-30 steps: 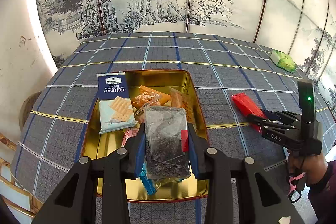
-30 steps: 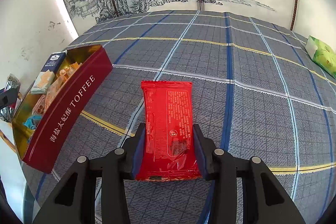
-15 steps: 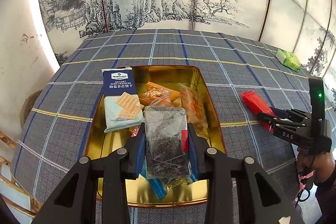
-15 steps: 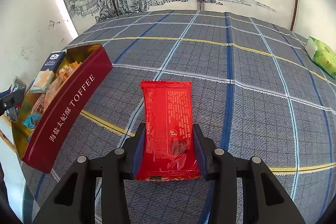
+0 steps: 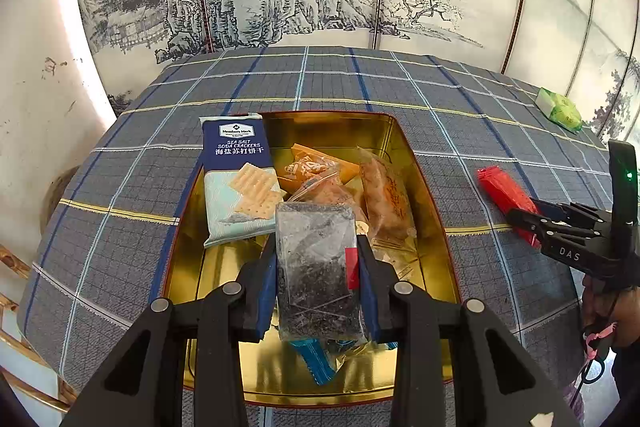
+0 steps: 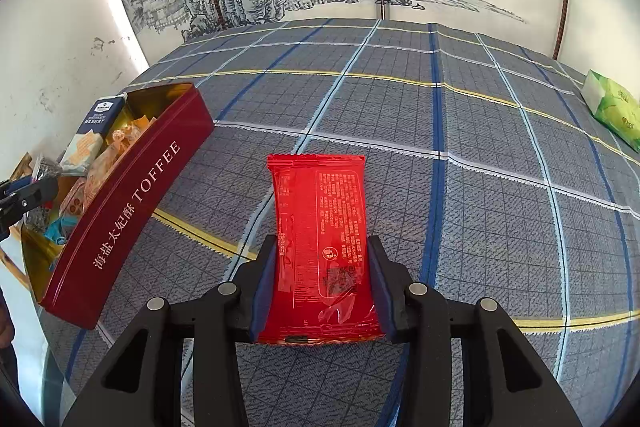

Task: Organize snacks
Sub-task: 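Lower the dark-filled bag into the tin and open the left gripper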

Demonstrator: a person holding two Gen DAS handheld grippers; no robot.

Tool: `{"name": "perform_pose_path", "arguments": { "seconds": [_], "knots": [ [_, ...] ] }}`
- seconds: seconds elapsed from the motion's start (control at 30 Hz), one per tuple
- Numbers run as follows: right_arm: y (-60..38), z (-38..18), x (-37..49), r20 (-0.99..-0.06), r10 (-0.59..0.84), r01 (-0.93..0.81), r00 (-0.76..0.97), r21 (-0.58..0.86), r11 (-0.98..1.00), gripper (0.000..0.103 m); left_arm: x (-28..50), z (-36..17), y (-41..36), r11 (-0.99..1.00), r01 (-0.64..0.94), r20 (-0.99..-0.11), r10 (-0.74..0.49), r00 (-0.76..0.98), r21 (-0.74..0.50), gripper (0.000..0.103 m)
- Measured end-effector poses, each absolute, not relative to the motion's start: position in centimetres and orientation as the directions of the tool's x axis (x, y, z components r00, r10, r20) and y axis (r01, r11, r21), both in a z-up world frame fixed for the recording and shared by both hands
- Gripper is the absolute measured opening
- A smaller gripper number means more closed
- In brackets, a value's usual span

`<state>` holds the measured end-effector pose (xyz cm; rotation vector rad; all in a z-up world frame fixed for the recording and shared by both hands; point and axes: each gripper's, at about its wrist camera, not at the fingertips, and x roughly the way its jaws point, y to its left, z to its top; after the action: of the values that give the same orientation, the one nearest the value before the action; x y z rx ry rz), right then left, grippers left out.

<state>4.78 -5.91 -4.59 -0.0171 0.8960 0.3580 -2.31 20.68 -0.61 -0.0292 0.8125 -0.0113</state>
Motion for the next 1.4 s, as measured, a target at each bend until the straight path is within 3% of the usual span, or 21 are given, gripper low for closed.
{"name": "perform_pose_path", "arguments": {
  "seconds": [1.4],
  "knots": [
    [-5.7,-4.5,4.8,-0.768,0.292,-0.313,0.569,0.126,0.941,0.044,-2.6,-0.9,21.7,1.0,-0.002,-0.702,-0.005,0.712,-0.009,0.032]
  ]
}}
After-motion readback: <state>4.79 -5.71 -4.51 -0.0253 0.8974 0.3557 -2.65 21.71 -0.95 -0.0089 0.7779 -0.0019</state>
